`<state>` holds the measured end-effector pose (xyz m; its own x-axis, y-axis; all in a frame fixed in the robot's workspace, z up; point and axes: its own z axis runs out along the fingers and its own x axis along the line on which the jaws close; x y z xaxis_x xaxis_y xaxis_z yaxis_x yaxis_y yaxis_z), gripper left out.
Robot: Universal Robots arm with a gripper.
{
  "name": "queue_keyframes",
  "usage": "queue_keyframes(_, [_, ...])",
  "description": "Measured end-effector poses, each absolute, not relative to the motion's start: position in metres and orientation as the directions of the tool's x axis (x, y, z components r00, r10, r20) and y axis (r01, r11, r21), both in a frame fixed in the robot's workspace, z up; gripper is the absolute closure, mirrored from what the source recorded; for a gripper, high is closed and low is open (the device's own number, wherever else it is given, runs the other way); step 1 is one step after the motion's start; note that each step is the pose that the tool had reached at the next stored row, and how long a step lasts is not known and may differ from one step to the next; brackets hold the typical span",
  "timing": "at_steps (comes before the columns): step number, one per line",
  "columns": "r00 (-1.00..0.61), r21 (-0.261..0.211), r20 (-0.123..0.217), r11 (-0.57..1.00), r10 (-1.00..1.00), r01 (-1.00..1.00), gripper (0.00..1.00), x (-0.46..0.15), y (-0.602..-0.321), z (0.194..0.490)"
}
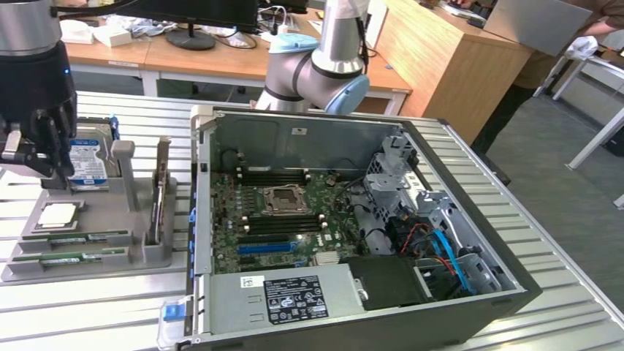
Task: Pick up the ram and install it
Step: 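Pick up the ram and move it above insertion slot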
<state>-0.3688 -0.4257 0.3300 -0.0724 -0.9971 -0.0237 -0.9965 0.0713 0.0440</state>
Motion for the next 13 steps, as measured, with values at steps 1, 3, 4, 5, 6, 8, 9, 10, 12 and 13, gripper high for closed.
queue_keyframes(1, [-0.072, 0.044, -0.024, 0.071, -0.997, -0.996, 0.7, -0.369, -0.426, 0.329])
queue_keyframes(3, [-0.072, 0.044, -0.024, 0.071, -0.997, -0.996, 0.7, -0.369, -0.426, 0.328])
queue_keyframes(4, [-0.072, 0.044, -0.024, 0.071, -0.997, -0.996, 0.7, -0.369, -0.426, 0.327])
queue_keyframes(5, [-0.072, 0.044, -0.024, 0.071, -0.997, -0.996, 0.7, -0.369, -0.426, 0.326])
queue_keyframes(6, [-0.072, 0.044, -0.024, 0.071, -0.997, -0.996, 0.7, -0.369, -0.426, 0.325])
queue_keyframes(8, [-0.072, 0.044, -0.024, 0.071, -0.997, -0.996, 0.7, -0.369, -0.426, 0.323])
queue_keyframes(9, [-0.072, 0.044, -0.024, 0.071, -0.997, -0.996, 0.7, -0.369, -0.426, 0.322])
queue_keyframes(10, [-0.072, 0.044, -0.024, 0.071, -0.997, -0.996, 0.7, -0.369, -0.426, 0.322])
queue_keyframes(12, [-0.072, 0.044, -0.024, 0.071, -0.997, -0.996, 0.7, -0.369, -0.426, 0.32])
queue_keyframes(13, [-0.072, 0.044, -0.024, 0.071, -0.997, -0.996, 0.7, -0.369, -0.426, 0.319])
